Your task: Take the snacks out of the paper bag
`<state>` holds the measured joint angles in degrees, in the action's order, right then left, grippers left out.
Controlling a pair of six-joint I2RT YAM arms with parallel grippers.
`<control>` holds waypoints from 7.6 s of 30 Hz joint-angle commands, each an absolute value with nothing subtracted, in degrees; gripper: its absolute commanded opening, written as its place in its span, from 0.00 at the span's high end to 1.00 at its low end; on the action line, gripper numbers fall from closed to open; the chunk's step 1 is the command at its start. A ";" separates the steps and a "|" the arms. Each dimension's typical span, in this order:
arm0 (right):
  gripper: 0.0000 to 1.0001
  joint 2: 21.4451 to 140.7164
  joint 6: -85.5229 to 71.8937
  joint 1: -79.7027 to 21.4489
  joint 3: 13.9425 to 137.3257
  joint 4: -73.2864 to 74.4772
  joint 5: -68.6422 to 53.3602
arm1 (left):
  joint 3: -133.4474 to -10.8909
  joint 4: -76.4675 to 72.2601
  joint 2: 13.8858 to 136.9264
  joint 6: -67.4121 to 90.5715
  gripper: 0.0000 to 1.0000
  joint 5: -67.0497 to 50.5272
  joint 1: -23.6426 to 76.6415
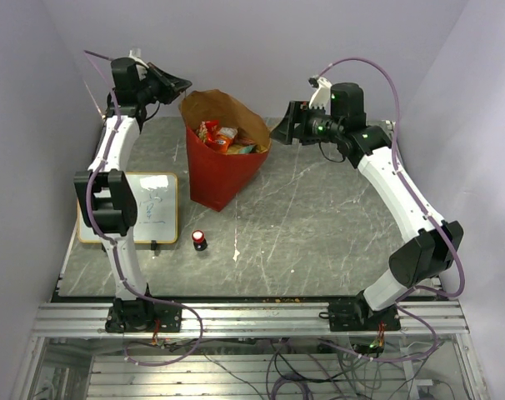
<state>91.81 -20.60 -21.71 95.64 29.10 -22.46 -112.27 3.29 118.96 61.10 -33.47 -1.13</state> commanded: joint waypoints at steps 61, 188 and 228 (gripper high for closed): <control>0.94 79.08 -20.77 -30.32 77.18 39.00 -14.69 | -86.52 -5.45 95.01 69.55 0.93 -38.76 19.83; 1.00 67.35 21.90 -38.41 65.81 23.52 -6.11 | -96.72 26.88 88.17 53.59 0.93 -35.49 15.65; 1.00 79.69 -51.69 3.59 65.75 72.57 47.42 | -91.43 21.51 86.28 56.13 0.93 -40.08 12.00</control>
